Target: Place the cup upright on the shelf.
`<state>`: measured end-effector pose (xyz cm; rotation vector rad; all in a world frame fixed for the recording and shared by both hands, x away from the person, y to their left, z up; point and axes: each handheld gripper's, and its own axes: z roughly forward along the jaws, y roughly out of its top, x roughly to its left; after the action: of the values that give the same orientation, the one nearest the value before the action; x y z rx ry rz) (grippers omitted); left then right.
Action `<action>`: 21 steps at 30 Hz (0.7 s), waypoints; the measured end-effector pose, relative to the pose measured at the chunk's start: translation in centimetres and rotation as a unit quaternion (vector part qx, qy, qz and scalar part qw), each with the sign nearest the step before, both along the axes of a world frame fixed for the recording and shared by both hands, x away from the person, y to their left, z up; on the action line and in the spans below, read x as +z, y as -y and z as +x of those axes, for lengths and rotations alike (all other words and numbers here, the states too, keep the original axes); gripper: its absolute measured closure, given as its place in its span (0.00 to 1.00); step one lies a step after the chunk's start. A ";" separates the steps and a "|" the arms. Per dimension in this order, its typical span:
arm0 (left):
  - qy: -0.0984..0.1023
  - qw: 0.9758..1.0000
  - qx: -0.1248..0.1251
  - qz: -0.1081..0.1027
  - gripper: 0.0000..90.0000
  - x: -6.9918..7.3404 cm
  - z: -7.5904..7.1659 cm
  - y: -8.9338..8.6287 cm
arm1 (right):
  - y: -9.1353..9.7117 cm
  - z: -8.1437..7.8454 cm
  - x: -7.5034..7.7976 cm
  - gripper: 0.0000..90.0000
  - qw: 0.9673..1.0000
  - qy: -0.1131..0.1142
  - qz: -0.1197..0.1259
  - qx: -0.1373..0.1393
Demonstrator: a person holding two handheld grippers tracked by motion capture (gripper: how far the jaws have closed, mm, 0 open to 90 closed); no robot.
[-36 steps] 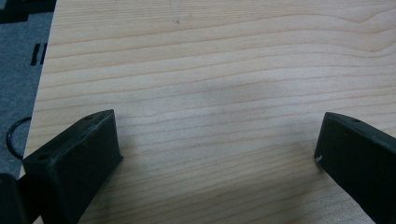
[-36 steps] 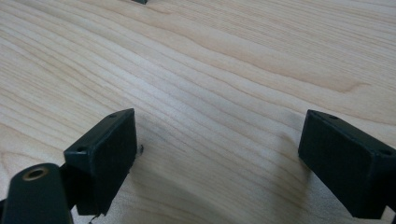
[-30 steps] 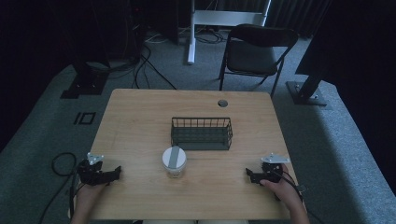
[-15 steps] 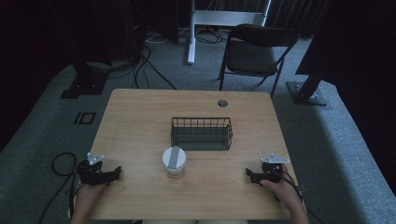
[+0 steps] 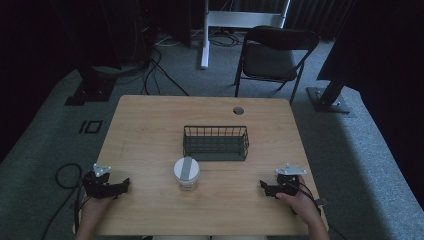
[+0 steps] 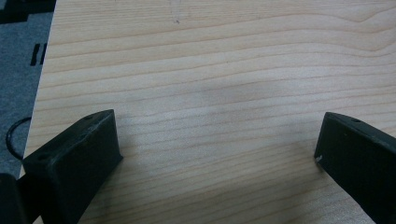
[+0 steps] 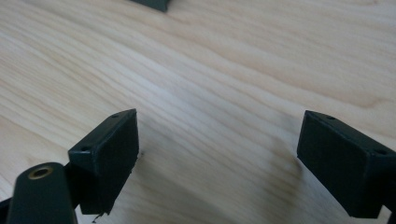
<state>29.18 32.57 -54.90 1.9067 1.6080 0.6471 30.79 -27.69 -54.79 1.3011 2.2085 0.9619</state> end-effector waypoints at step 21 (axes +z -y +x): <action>0.000 1.000 0.000 0.000 0.00 0.0 0.0 0.0 | -3.6 0.4 2.0 0.14 0.998 0.030 0.021 0.049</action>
<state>29.18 32.57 -54.89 1.9070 1.6085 0.6466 31.21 -24.09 -52.76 1.1744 2.2350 1.0744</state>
